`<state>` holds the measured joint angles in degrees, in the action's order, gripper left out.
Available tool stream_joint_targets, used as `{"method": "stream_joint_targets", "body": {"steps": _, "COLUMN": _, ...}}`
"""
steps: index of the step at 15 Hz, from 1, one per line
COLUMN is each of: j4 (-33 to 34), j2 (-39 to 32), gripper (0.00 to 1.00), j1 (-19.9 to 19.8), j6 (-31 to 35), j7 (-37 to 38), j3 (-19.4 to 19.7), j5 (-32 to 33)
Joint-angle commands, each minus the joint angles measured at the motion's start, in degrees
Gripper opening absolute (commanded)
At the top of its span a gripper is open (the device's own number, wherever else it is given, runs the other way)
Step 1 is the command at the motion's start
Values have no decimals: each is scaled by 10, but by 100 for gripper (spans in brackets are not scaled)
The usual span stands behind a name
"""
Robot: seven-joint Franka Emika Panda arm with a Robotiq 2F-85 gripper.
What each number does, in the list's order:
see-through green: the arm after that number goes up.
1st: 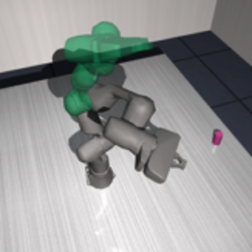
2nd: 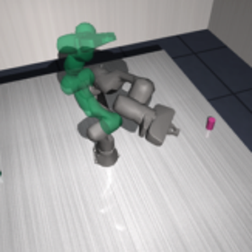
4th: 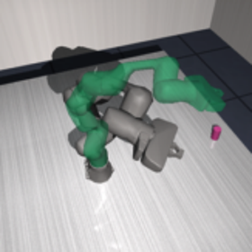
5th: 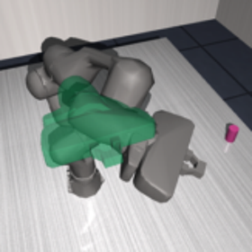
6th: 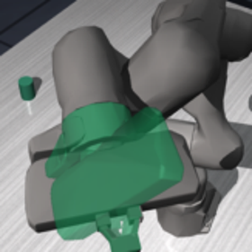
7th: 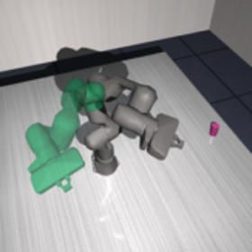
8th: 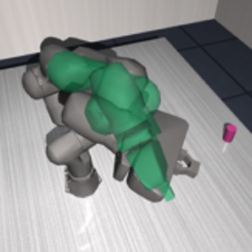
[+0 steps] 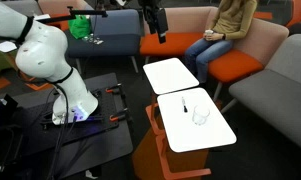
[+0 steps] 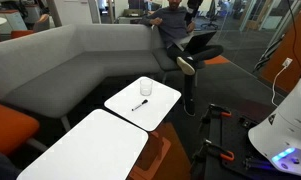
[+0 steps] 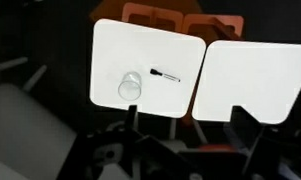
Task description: Move the glass to the left coffee table
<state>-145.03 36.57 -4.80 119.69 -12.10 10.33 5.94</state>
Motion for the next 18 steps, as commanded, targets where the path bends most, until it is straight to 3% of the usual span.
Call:
{"method": "stream_joint_targets", "body": {"steps": 1, "j4": 1, "j2": 0, "gripper": 100, "j1": -3, "j6": -1, "j7": -1, "j3": -3, "j5": -2}}
{"method": "stream_joint_targets", "body": {"steps": 13, "j4": 1, "j2": 0, "gripper": 100, "j1": -3, "j6": -1, "j7": -1, "j3": -3, "j5": -2}}
{"method": "stream_joint_targets", "body": {"steps": 18, "j4": 16, "j2": -77, "gripper": 100, "j1": -18, "j6": 63, "j7": 132, "j3": -40, "j5": -15}}
